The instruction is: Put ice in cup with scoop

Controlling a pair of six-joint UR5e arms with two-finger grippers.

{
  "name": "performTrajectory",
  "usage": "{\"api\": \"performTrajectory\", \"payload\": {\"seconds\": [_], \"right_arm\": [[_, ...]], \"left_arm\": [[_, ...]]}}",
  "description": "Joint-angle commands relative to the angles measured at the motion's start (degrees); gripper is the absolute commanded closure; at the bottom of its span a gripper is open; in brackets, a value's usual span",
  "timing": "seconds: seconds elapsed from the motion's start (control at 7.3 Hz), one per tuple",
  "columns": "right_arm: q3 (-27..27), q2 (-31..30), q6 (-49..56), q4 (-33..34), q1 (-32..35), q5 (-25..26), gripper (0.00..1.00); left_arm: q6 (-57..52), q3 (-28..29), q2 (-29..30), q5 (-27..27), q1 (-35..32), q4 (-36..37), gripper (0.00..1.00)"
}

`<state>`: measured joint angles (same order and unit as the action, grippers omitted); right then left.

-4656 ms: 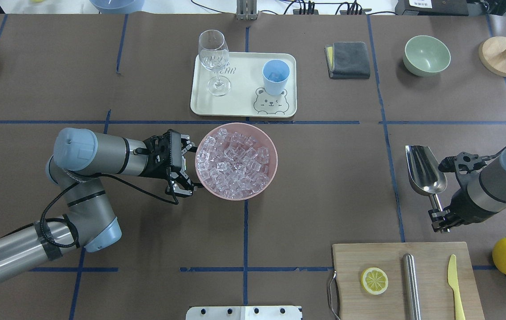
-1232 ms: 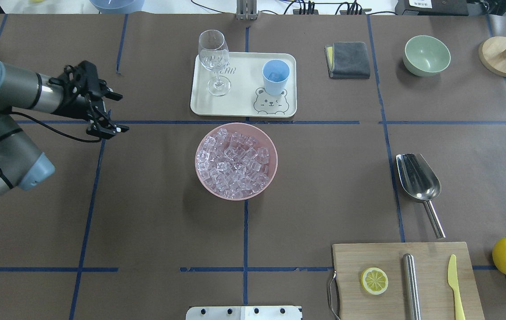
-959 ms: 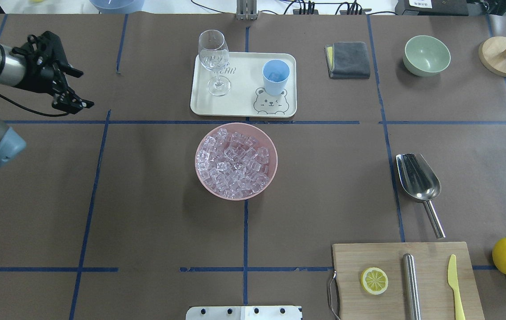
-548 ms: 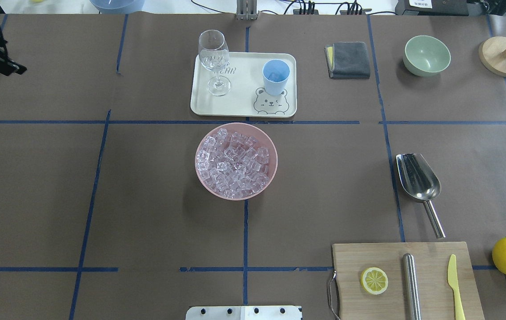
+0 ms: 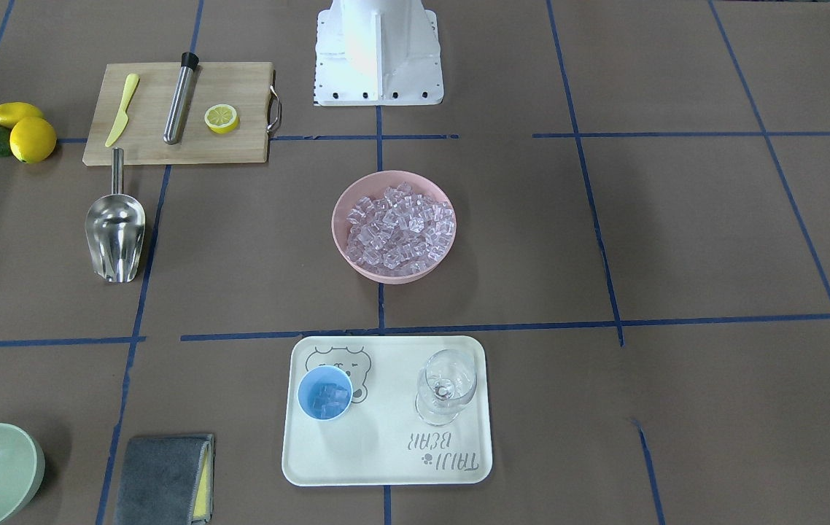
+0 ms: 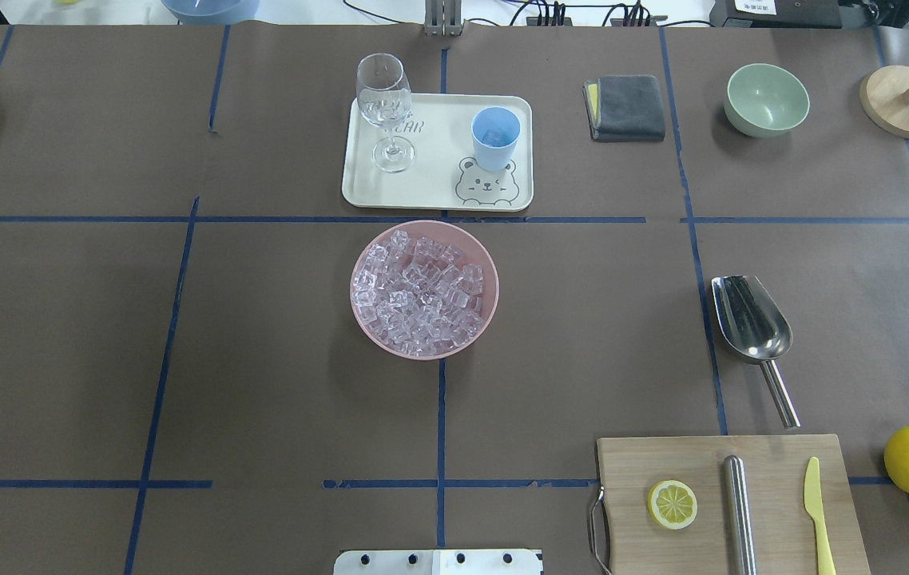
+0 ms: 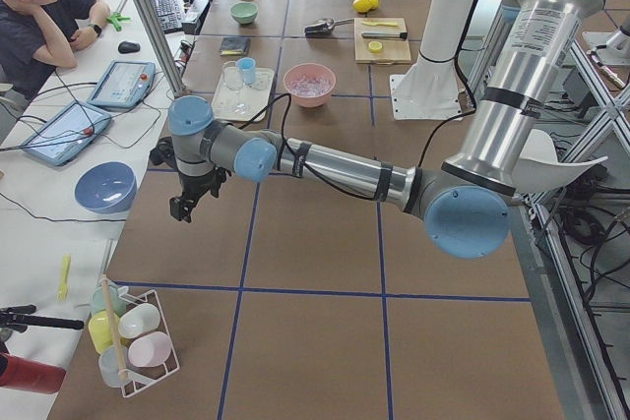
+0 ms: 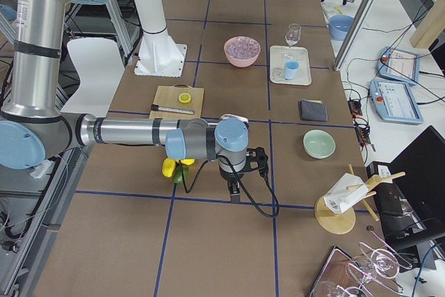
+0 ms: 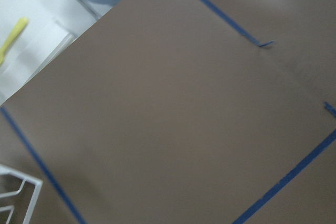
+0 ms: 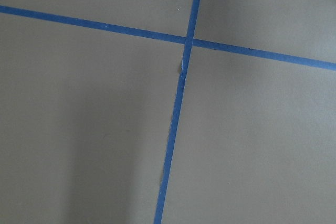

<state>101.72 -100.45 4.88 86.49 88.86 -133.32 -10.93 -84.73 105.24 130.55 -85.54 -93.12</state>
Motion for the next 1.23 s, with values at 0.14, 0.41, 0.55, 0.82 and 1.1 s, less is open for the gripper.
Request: {"api": "performTrajectory", "payload": {"seconds": [0.14,0.41,0.55,0.82,1.1], "right_arm": [[-0.03,-0.18,-0.13,0.0,0.0,-0.01,0.0],[-0.03,-0.27,-0.13,-0.09,0.0,-0.01,0.0],[-0.03,-0.27,-0.13,-0.09,0.0,-0.01,0.0],[-0.03,-0.27,-0.13,-0.09,0.0,0.08,0.0],[-0.03,-0.36,-0.13,-0.09,0.0,0.08,0.0]], "left_arm": [[0.38,-0.17,-9.76,7.07,-4.18,1.98,0.0],[0.56,-1.31,-10.93,7.36,-7.44,2.15,0.0],[0.65,-1.32,-10.93,7.27,-7.45,2.59,0.0],[0.74,-1.4,-10.75,6.66,-7.36,2.68,0.0],[5.45,-2.19,-11.1,4.55,-7.36,2.42,0.0]]}}
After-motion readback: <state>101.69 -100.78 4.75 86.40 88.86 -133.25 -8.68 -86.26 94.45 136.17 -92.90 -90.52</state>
